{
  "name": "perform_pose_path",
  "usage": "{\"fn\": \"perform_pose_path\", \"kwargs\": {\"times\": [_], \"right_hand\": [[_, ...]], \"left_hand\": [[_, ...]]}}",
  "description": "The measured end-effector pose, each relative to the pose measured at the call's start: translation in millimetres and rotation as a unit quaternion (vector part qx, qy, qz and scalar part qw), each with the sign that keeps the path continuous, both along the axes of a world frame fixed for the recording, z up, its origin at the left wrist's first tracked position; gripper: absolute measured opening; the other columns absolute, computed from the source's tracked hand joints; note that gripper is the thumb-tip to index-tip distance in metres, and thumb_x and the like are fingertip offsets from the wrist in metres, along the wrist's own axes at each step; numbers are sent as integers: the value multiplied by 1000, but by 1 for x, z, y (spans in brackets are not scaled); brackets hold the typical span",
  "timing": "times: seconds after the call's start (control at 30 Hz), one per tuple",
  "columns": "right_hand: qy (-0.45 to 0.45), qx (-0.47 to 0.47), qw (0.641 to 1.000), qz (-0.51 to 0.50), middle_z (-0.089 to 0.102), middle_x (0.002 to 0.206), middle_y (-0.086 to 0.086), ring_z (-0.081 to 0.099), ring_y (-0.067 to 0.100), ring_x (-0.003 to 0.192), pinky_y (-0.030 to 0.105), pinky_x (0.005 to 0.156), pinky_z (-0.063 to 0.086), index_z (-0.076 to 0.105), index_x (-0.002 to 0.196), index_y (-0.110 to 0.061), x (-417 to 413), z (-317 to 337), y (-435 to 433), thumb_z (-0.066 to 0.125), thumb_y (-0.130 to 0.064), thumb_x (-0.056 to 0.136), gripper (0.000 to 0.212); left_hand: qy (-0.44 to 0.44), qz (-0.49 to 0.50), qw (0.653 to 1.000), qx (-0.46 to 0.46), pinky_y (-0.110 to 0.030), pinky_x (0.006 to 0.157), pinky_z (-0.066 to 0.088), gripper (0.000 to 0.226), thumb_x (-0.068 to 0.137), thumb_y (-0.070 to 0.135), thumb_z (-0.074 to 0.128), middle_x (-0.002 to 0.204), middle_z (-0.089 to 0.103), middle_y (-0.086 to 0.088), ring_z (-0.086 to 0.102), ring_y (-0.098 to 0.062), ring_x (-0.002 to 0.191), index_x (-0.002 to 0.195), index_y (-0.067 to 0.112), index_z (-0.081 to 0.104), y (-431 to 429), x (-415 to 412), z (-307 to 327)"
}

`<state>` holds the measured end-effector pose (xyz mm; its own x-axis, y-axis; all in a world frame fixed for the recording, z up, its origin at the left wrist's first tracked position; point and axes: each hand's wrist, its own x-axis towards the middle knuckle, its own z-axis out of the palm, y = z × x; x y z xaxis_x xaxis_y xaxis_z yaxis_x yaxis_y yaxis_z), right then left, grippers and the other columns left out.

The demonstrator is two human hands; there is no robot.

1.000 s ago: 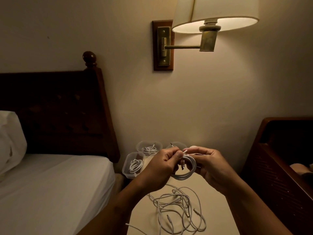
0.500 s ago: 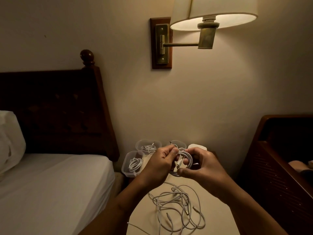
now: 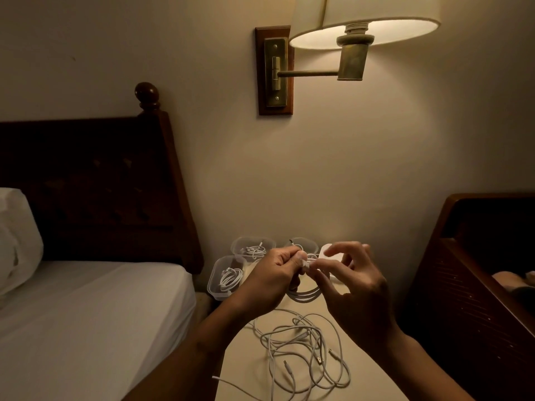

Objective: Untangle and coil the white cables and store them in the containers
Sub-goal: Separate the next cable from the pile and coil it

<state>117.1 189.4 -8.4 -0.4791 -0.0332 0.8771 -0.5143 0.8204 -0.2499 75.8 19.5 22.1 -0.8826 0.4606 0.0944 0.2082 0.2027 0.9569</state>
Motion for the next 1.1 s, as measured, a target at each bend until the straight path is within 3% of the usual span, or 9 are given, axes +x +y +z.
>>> {"fn": "perform_pose_path", "kwargs": {"times": [0.07,0.17,0.3,0.47,0.57,0.63,0.83,0.93,1.1], "right_hand": [[23,35,999,0,67,94,8,52,17,87,23,69,39,77,86,-13,-2,-4,-2,83,-10,82,8],[54,99,992,48,68,94,7,54,20,88,26,76,38,69,95,-14,-5,-6,2,77,-11,84,14],[57,91,987,120,70,96,8,59,20,89,31,76,49,61,103,-13,-5,-4,5,69,-12,91,15],[9,-195,969,150,67,84,4,65,20,74,35,62,54,65,92,-3,3,12,-4,70,-14,91,12],[-44,-383,905,181,67,79,7,70,27,75,36,70,60,58,103,-10,8,19,-11,76,-5,85,26],[-54,-444,875,186,67,78,12,71,28,74,35,71,61,58,106,-12,8,21,-13,76,0,83,31],[-154,-425,877,165,77,94,0,74,17,91,23,77,59,76,105,-18,2,14,-9,73,-17,84,21],[-191,-369,895,164,68,92,2,65,19,91,28,74,57,77,97,-25,2,8,-8,65,-26,90,14],[-239,-366,876,202,76,95,-4,70,12,96,19,78,55,77,104,-11,9,12,-12,63,-27,89,26]], "left_hand": [[10,-2,1000,-4,-38,69,45,32,108,30,45,73,53,-9,50,-18,69,88,12,62,1,0,4],[16,-7,1000,-2,-48,78,46,42,104,35,46,92,57,-35,54,-28,81,98,-4,61,3,-2,9],[26,-5,1000,-12,-45,72,43,35,109,21,44,85,56,-26,49,-27,77,101,-10,59,7,-3,10],[26,-11,1000,6,-41,66,34,36,109,24,44,76,43,-12,37,-23,68,92,-6,54,12,1,11],[32,-20,999,18,-39,64,37,34,109,24,44,75,43,-11,40,-22,68,89,-2,53,12,3,12],[33,-25,999,31,-31,61,39,31,109,21,43,72,43,-7,41,-18,65,86,3,54,11,6,12],[42,-14,998,47,-27,60,38,31,110,21,41,66,43,4,40,-11,62,82,14,54,5,8,12],[56,-11,998,36,-31,61,38,31,109,25,42,65,45,7,40,-12,62,82,15,54,4,6,12],[83,-1,996,9,-41,64,35,32,107,33,45,69,45,-1,38,-20,66,84,14,55,4,4,12]]}}
